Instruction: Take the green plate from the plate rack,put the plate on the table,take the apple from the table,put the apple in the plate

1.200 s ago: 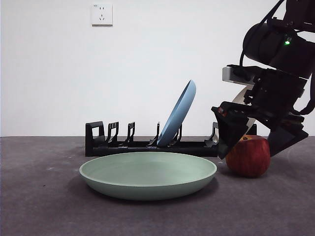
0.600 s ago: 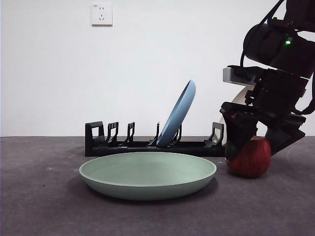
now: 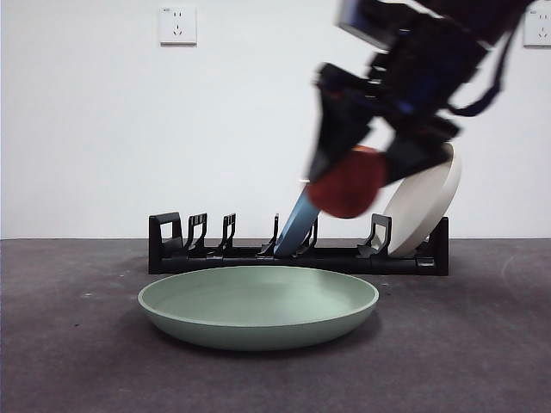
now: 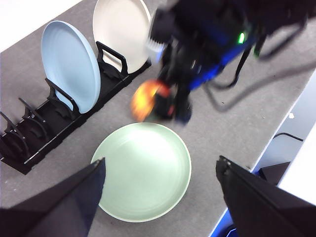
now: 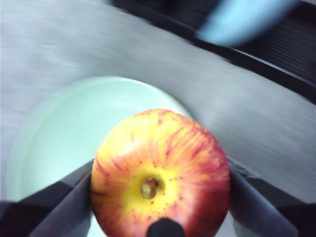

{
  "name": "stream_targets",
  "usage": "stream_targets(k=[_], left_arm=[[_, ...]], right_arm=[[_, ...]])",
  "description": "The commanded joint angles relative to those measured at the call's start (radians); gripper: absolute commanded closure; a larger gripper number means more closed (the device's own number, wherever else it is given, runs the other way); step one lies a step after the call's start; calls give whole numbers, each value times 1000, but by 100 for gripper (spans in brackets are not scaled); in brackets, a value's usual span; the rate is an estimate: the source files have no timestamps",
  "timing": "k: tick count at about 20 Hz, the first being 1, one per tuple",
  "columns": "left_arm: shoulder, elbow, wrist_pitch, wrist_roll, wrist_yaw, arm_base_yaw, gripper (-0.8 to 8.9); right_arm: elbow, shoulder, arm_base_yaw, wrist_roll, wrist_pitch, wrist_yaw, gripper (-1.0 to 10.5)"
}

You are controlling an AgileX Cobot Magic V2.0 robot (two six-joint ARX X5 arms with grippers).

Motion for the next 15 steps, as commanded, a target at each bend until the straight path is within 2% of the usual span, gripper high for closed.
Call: stream_targets(k=[1,4,7,15], left_arm=[[0,-1,3,1,-2,2,436],[0,-1,2,1,-1,2,436],[0,-1,2,1,-1,2,436],[0,-1,3,1,-1,2,436]], right_arm=[[2,52,80,33,80,33,964],[2,146,134,40,117,55,964],[2,225,144,45,117,80,964],[2,282,150,44,72,79,961]])
